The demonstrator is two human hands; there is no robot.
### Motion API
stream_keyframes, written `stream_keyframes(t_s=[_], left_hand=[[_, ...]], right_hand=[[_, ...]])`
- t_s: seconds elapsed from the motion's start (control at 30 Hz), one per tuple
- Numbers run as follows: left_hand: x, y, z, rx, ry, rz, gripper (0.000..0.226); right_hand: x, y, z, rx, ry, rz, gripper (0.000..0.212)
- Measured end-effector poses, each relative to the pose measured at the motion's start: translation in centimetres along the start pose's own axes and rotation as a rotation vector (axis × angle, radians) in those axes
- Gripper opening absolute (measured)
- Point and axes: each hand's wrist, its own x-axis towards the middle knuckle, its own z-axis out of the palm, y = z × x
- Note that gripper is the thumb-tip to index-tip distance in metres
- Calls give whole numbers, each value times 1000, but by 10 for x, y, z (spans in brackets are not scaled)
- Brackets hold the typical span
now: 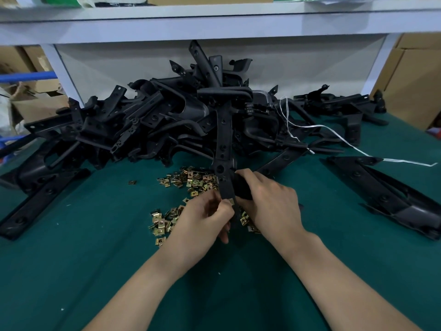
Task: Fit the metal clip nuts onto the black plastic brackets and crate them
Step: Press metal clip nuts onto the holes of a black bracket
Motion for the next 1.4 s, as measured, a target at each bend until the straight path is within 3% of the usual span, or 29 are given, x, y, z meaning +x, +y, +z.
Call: stream_keyframes(t_s=[0.37, 0.73, 1.4], left_hand=[[0, 1, 2, -152, 28, -39, 20], [2, -3, -3, -73, -73, -40, 19], [0, 4, -2, -126, 3, -55, 23]], right_hand=[[0, 1, 0, 22, -26, 14, 44], [0, 1, 1, 51, -102, -42, 41], [0, 2, -1, 95, -102, -21, 39]])
